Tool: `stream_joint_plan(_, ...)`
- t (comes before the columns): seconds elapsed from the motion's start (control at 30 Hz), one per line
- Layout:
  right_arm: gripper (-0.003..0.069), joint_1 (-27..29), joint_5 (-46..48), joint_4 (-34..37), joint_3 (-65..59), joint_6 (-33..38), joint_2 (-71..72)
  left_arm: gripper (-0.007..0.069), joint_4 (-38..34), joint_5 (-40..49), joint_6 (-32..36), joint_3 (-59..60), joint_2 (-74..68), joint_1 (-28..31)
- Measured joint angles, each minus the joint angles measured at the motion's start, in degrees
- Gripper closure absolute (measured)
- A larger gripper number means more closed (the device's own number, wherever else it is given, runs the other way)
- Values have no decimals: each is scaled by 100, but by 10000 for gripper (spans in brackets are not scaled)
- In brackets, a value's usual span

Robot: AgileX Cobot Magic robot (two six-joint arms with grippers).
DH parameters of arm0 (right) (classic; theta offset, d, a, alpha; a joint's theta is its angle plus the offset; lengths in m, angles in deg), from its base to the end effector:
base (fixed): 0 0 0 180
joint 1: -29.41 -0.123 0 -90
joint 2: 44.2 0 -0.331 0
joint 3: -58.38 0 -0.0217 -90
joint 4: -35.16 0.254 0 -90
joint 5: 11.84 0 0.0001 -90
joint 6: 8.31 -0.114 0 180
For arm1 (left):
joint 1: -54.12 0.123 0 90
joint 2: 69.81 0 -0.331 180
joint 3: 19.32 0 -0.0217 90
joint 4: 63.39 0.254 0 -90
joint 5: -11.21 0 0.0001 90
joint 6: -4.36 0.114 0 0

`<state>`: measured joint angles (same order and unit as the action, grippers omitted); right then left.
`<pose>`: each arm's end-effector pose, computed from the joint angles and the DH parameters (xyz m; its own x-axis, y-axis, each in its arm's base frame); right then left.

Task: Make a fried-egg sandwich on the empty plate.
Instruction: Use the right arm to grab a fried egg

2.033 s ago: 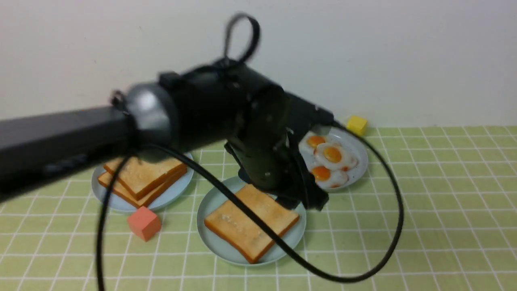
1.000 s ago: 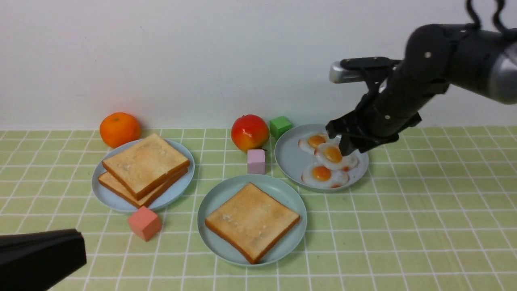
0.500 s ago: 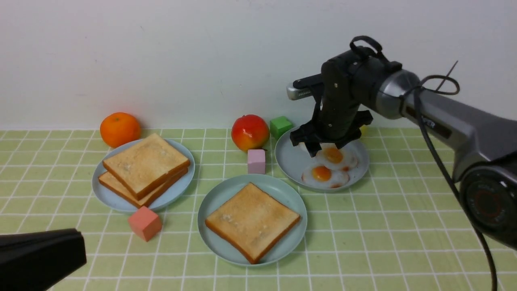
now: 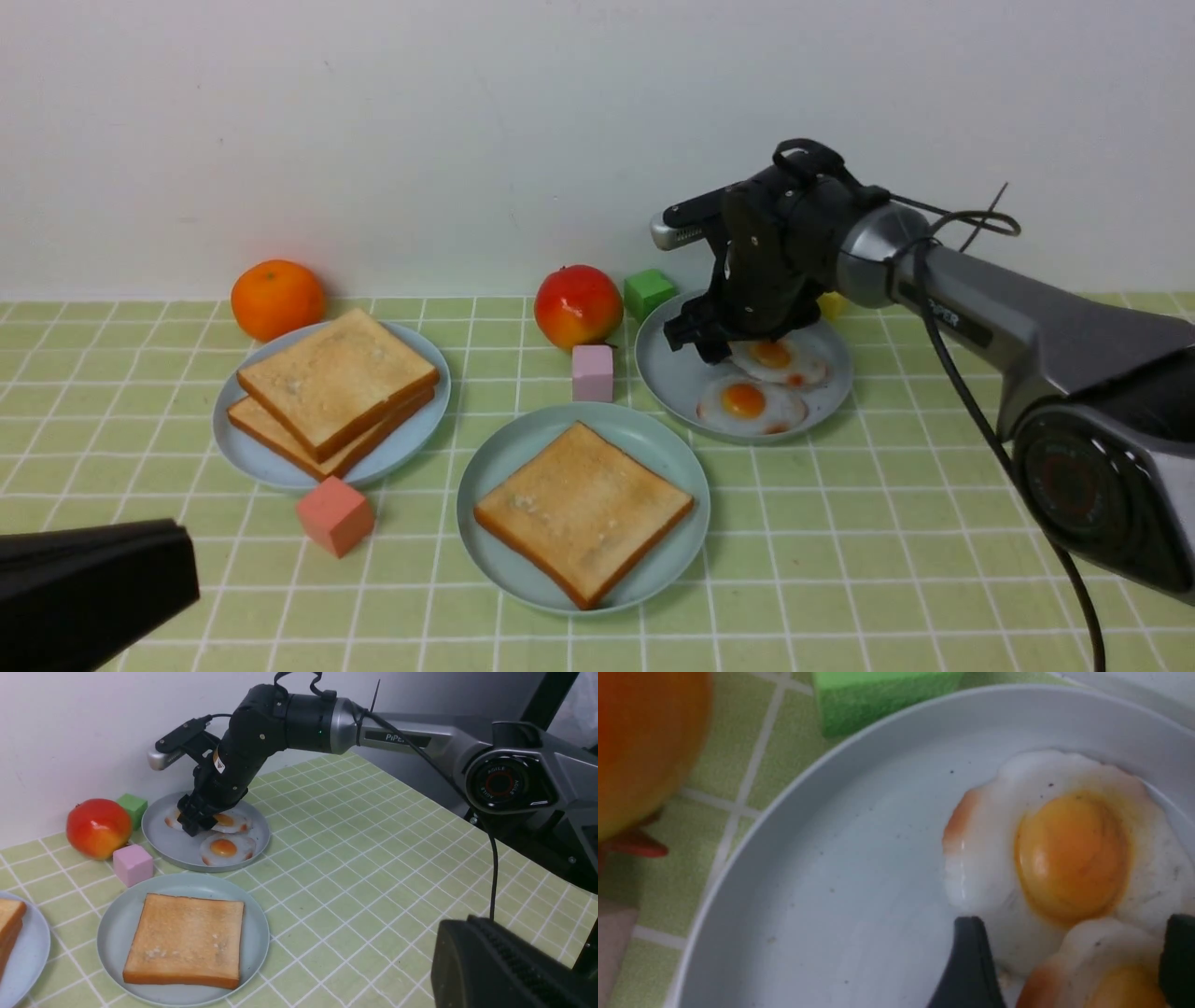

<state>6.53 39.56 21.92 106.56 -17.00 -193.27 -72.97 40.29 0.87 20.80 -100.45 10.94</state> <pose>0.5523 0.2109 0.1678 -0.8117 -0.3362 -0.4775 -0.2991 0.9416 -0.1545 0.0374 -0.0477 0.3770 -0.2702 -0.0279 -0.9624 0.6996 0.6811 -0.2161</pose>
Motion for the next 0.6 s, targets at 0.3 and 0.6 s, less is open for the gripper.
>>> stream_joint_plan(0.3,217,-62,281,-204,48,152,0,638,0,-33,0,0,0,0)
stream_joint_plan(0.6,522,-176,269,-430,81,439,68,638,0,-39,-4,0,0,0)
